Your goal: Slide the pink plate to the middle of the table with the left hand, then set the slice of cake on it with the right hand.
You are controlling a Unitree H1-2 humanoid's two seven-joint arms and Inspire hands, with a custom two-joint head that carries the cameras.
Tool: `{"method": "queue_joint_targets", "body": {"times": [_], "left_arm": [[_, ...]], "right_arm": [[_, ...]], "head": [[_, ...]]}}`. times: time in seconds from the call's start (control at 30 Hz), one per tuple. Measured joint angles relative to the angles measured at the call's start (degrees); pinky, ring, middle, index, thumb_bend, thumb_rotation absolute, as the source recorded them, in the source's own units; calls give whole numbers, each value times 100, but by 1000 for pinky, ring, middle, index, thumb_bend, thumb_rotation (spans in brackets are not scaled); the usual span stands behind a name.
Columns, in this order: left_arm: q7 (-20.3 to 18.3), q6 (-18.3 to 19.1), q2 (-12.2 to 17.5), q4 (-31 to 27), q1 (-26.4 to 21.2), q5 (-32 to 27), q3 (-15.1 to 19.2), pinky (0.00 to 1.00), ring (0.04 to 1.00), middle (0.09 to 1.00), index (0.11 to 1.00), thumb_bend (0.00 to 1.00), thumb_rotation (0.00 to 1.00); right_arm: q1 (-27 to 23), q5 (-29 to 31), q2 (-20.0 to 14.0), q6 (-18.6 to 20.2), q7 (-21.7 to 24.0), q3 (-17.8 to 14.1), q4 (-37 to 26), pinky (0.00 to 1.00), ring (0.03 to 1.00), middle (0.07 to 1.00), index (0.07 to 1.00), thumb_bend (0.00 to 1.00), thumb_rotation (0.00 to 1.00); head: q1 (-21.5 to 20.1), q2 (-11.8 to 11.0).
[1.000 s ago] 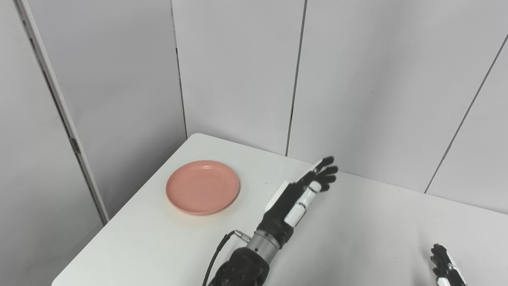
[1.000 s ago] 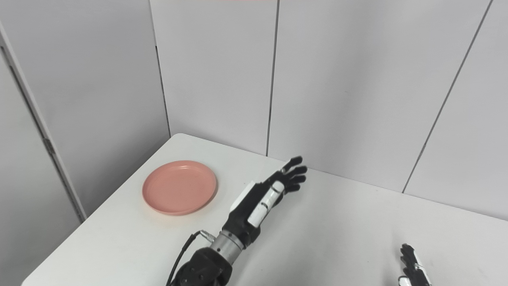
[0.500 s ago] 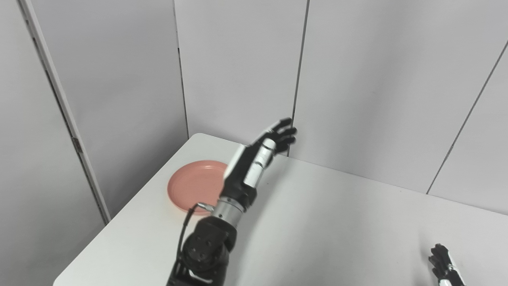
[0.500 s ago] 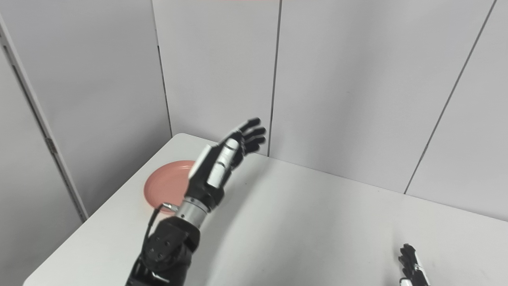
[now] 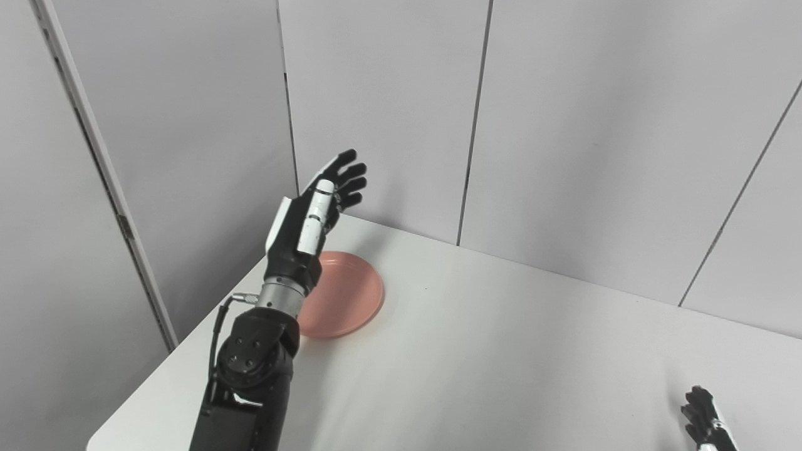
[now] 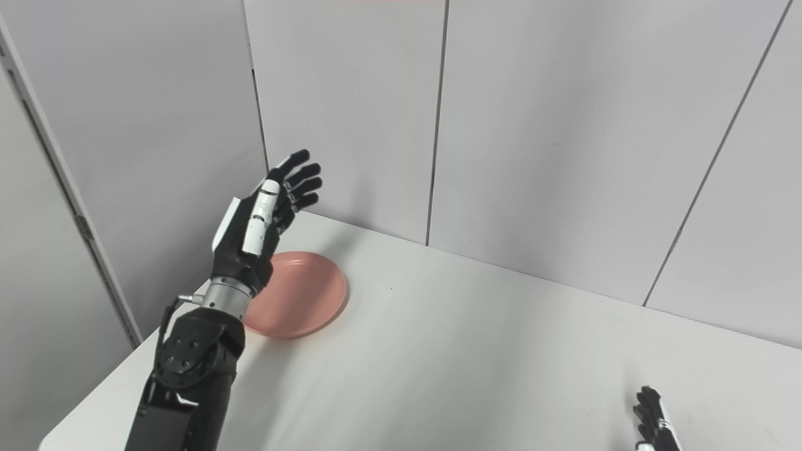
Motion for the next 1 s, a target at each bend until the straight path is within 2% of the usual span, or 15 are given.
{"method": "queue_joint_targets", "body": {"times": [0.07,0.27,0.53,0.77,1.0], "left_arm": [[17,10,160,165,-26,-28,117,860,863,862,854,415,1000],[104,11,358,541,-36,-28,265,855,865,864,848,407,1000],[132,10,442,807,-89,-151,537,887,886,888,866,400,1000],[143,9,732,1091,-59,-270,811,904,905,909,892,410,1000],[142,-49,754,1381,-16,-512,1007,904,911,912,888,402,1000]], "right_arm": [[7,23,-5,3,-3,-4,-11,999,982,979,980,344,1000],[53,-170,-7,47,-84,-16,-69,993,972,970,964,359,1000],[125,-208,-12,190,-83,-27,-157,1000,975,971,969,372,1000],[135,-208,-28,193,-81,-27,-163,1000,977,969,964,374,1000],[140,-208,-29,206,-81,-29,-170,1000,973,970,965,395,1000]], "head": [[18,-9],[44,0],[88,26],[141,26],[141,61]]}}
